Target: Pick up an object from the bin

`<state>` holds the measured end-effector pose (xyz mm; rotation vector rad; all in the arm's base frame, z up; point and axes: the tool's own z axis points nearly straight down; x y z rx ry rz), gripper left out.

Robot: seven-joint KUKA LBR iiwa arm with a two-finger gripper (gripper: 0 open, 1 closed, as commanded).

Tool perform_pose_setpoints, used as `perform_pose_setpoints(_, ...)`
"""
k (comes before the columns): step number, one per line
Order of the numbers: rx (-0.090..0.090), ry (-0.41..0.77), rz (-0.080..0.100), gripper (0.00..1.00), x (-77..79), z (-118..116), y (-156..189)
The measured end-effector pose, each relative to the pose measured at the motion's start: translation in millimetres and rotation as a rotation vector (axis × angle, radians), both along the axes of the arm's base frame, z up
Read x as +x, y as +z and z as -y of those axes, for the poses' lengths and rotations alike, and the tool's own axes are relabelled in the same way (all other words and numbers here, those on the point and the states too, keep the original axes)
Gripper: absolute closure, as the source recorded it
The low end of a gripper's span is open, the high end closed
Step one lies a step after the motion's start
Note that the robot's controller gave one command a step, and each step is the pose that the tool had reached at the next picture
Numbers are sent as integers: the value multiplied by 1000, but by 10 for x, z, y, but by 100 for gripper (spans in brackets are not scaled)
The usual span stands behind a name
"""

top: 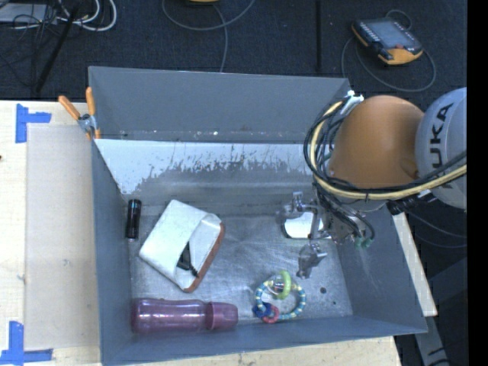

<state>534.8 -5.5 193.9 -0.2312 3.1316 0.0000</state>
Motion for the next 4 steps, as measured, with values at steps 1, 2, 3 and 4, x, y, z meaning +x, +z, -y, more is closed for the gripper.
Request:
perform_pose_setpoints(1, 1, 28, -5, 0, -528, -80, -339)
perform_pose_setpoints(2, 0, 259, -4, 0, -403, 82, -596)
perform_pose_setpoints(3, 0, 63, -3, 0, -412, 85, -1031)
perform_pose_setpoints(4, 0, 98, -5, 100, -226, 120, -1201)
